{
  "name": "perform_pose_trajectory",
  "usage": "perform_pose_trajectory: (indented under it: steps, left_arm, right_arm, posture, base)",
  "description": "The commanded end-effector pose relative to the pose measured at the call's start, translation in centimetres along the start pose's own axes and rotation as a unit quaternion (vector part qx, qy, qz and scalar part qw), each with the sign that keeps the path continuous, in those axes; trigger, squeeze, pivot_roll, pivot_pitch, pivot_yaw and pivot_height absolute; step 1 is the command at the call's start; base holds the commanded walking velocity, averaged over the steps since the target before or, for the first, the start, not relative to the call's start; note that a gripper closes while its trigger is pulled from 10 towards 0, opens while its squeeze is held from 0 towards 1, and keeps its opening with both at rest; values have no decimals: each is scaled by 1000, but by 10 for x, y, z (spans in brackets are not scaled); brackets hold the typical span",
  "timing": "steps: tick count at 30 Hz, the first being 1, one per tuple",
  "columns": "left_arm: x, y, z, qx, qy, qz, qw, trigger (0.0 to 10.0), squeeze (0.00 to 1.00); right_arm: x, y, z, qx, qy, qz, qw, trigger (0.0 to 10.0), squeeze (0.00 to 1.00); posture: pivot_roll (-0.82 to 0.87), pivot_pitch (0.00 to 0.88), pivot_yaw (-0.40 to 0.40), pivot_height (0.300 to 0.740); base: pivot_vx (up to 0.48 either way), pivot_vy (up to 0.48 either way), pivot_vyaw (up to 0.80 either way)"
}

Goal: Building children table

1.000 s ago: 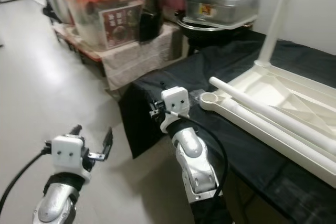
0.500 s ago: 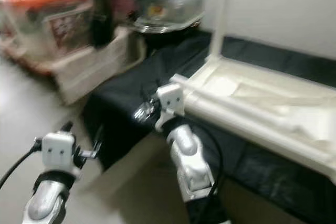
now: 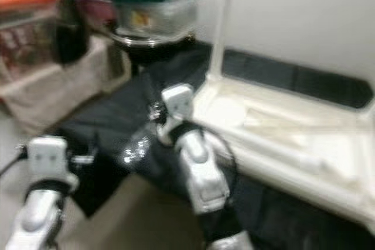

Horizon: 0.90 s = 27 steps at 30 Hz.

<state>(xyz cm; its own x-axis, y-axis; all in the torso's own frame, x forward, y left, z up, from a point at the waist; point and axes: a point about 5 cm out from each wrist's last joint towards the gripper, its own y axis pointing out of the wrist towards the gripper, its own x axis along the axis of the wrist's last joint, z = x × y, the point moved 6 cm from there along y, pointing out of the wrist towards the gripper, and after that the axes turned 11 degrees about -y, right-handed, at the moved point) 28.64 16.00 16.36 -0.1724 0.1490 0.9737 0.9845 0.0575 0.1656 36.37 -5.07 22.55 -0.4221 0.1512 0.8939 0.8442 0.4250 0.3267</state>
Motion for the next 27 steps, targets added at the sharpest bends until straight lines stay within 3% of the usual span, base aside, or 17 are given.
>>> perform_pose_trajectory:
  steps: [1, 4, 9, 11, 12, 14, 15, 17, 21, 22, 23, 24, 27]
  left_arm:
    - [-2, -1, -1, -2, -5, 5, 1000, 10000, 0]
    - [-2, -1, -1, -9, -7, 7, 1000, 10000, 0]
    - [-2, -1, -1, -12, -6, 10, 1000, 10000, 0]
    - [-4, -3, 0, -17, -6, 19, 1000, 10000, 0]
    - [-4, -3, 0, -17, -6, 19, 1000, 10000, 0]
    - [-5, -6, 1, -19, -3, 25, 1000, 10000, 0]
    - [-5, -6, 1, -19, -3, 25, 1000, 10000, 0]
    - [-4, -12, 0, -18, -3, 30, 999, 10000, 0]
    - [-5, -15, -1, -19, -9, 34, 999, 10000, 0]
    - [-6, -18, -1, -20, -9, 39, 999, 10000, 0]
    - [-6, -18, -1, -20, -9, 39, 999, 10000, 0]
    - [-8, -24, -3, -22, -11, 51, 998, 10000, 0]
    - [-8, -27, -4, -23, -11, 56, 998, 10000, 0]
  right_arm:
    - [5, 10, -4, 4, 1, -1, 1000, 10000, 0]
    - [12, 34, -20, -1, 4, 11, 1000, 10000, 0]
    - [9, 48, -31, -3, -10, 35, 999, 10000, 0]
    - [7, 75, -55, 2, -23, 78, 997, 10000, 0]
    - [7, 75, -55, 2, -23, 78, 997, 10000, 0]
    - [1, 89, -75, 24, -47, 124, 991, 10000, 0]
    - [1, 89, -75, 24, -47, 124, 991, 10000, 0]
    - [-13, 87, -88, 62, -85, 176, 979, 10000, 0]
    - [-22, 82, -96, 81, -100, 209, 969, 10000, 0]
    - [-29, 76, -98, 99, -103, 239, 961, 10000, 1000]
    - [-29, 76, -98, 99, -103, 239, 961, 10000, 1000]
    - [-38, 69, -99, 136, -96, 275, 947, 10000, 1000]
    - [-39, 66, -99, 152, -91, 284, 942, 10000, 1000]
  posture:
    - [1, 0, 27, 740]
    - [4, 0, 26, 740]
    - [5, 0, 25, 740]
    - [8, 0, 32, 740]
    - [8, 0, 32, 740]
    - [15, 11, 29, 740]
    - [15, 11, 29, 740]
    - [19, 55, 28, 740]
    - [19, 55, 28, 740]
    - [23, 97, 24, 740]
    - [23, 97, 24, 740]
    - [18, 135, 23, 740]
    - [18, 135, 23, 740]
  base:
    - [0, 0, 0]
    - [0, 0, 0]
    - [0, 0, 0]
    - [0, 0, 0]
    - [0, 0, 0]
    - [0, 0, 0]
    - [0, 0, 0]
    - [0, 0, 0]
    - [0, 0, 0]
    - [0, 0, 0]
    - [0, 0, 0]
    - [0, 0, 0]
    - [0, 0, 0]
